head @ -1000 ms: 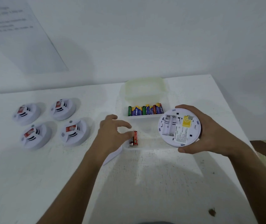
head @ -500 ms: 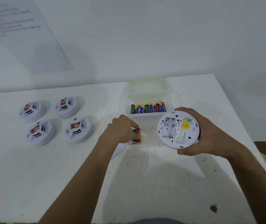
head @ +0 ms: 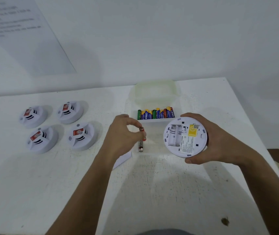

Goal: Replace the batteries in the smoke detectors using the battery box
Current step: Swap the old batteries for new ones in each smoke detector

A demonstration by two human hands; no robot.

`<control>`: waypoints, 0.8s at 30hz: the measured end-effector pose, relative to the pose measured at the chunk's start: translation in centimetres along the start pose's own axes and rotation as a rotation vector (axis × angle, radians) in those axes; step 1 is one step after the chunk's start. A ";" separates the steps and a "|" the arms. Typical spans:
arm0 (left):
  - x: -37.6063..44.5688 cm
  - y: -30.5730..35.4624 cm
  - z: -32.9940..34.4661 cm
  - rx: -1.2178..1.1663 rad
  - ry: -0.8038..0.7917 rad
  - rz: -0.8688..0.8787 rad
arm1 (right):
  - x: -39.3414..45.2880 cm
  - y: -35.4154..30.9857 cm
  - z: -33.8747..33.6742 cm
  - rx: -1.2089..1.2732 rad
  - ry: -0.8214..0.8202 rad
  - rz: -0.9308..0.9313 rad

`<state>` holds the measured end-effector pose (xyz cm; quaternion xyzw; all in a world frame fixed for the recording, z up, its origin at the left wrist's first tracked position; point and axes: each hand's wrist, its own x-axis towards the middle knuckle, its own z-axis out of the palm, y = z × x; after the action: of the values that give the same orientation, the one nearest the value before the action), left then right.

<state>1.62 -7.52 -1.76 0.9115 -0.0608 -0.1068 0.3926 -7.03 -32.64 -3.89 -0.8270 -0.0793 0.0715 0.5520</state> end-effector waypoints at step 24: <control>-2.9 2.4 0.1 0.015 -0.267 0.169 | 2.0 -0.8 1.7 0.077 0.015 -0.073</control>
<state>-1.25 -8.68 0.38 0.8838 -0.1898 -0.1931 0.3816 -5.46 -30.40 -3.84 -0.8023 -0.1028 0.0482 0.5861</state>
